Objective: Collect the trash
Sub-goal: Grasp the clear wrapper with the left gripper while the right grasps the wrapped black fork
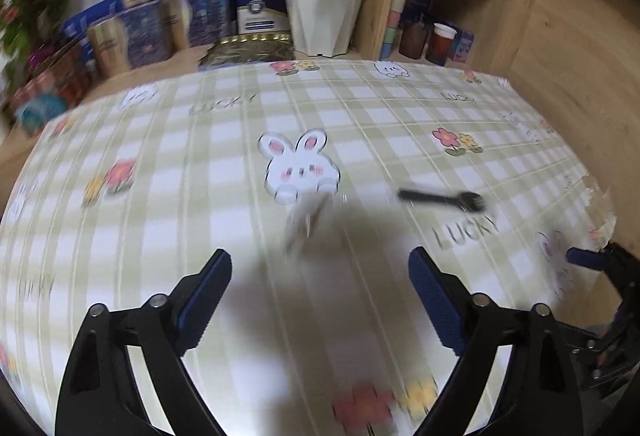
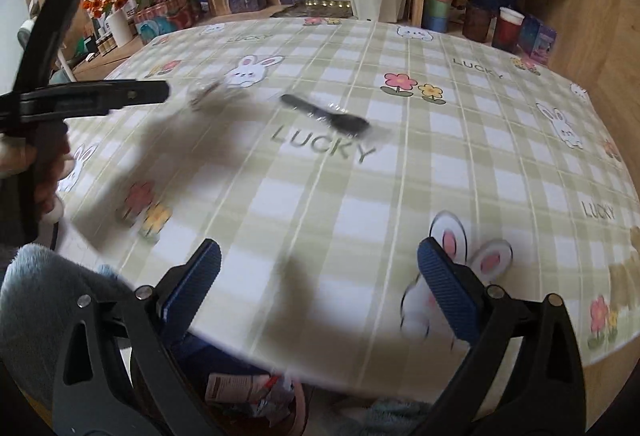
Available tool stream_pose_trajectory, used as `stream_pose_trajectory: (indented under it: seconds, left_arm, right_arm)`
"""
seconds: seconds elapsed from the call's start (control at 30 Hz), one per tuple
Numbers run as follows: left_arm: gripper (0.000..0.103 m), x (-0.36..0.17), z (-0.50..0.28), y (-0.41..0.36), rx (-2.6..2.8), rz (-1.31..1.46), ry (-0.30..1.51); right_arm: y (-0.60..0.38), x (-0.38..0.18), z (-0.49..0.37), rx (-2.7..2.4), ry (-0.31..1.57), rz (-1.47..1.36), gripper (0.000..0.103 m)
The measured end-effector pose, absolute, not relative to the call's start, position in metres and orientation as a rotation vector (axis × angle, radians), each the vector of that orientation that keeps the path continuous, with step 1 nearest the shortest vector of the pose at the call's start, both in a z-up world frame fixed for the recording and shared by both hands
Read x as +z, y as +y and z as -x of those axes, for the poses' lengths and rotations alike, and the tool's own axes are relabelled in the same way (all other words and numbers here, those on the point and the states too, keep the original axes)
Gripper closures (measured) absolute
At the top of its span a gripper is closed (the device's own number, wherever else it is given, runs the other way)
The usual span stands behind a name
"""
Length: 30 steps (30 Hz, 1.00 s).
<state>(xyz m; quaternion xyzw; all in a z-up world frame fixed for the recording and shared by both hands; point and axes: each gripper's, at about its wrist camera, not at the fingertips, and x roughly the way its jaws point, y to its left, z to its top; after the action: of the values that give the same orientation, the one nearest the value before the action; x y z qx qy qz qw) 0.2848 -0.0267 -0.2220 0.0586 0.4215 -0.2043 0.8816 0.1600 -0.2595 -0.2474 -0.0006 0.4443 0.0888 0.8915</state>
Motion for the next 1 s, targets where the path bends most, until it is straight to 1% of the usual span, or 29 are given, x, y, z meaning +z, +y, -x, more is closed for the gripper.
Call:
stream_pose_trajectory:
  seconds: [0.2, 0.23, 0.27, 0.33, 0.43, 0.67, 1.0]
  left_arm:
    - [0.032, -0.25, -0.327, -0.041, -0.443, -0.16, 0.936]
    - [0.04, -0.256, -0.332, -0.042, -0.449, -0.158, 0.957]
    - [0.055, -0.26, -0.334, -0.041, -0.455, -0.155, 0.972]
    - [0.067, -0.264, -0.332, -0.04, -0.462, -0.162, 0.957]
    - [0.078, -0.261, -0.326, -0.037, -0.502, -0.16, 0.946]
    - [0.081, -0.244, -0.295, -0.03, -0.58, -0.108, 0.931]
    - [0.081, -0.217, -0.255, -0.014, -0.573, -0.019, 0.915]
  right_arm:
    - [-0.274, -0.256, -0.203, 0.181, 0.953, -0.069, 0.006]
    - [-0.275, -0.257, -0.208, 0.183, 0.955, -0.079, 0.006]
    - [-0.277, -0.257, -0.215, 0.187, 0.955, -0.088, 0.006]
    - [-0.279, -0.258, -0.225, 0.192, 0.959, -0.091, 0.006]
    - [-0.278, -0.261, -0.241, 0.203, 0.974, -0.082, 0.006]
    - [-0.26, -0.265, -0.273, 0.242, 1.003, 0.018, 0.006]
    - [-0.242, -0.274, -0.307, 0.291, 1.02, 0.091, 0.006]
